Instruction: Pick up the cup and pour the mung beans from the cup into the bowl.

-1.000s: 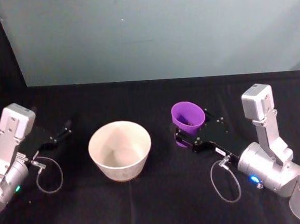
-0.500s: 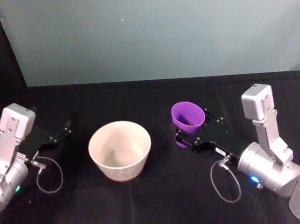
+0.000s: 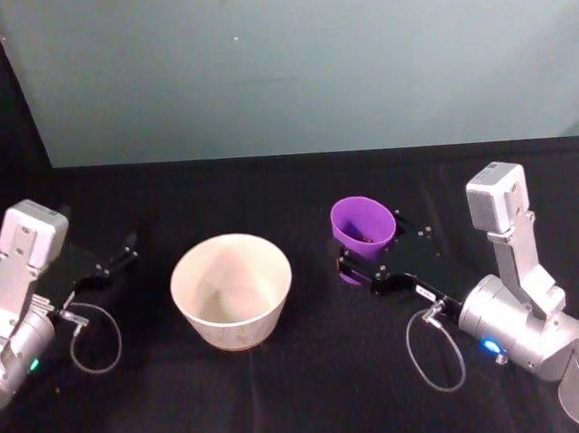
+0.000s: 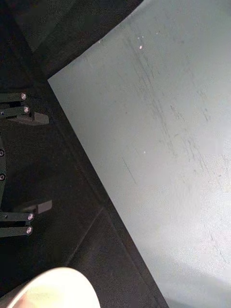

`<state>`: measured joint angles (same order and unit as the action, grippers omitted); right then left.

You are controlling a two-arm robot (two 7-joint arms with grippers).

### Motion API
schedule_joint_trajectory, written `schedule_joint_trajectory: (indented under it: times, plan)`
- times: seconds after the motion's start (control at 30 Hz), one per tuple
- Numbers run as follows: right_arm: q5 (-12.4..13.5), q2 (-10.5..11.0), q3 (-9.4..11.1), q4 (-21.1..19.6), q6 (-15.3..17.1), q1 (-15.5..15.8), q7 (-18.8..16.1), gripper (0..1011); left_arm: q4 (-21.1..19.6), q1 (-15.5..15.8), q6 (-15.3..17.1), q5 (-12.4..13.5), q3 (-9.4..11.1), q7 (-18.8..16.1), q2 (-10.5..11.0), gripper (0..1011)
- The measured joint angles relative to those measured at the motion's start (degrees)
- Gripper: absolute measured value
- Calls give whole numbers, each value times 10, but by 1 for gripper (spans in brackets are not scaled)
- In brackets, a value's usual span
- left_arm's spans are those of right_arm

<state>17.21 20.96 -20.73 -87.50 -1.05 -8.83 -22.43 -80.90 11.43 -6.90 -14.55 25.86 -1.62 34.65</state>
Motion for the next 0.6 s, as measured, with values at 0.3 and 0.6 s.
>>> schedule_joint_trajectory:
  times: [0.3,0.6]
  plan:
    - [0,0,0,0,0,0,0,726,0,0,0,0,0,0,0,1012]
    - [0,0,0,0,0,0,0,726,0,0,0,0,0,0,0,1012]
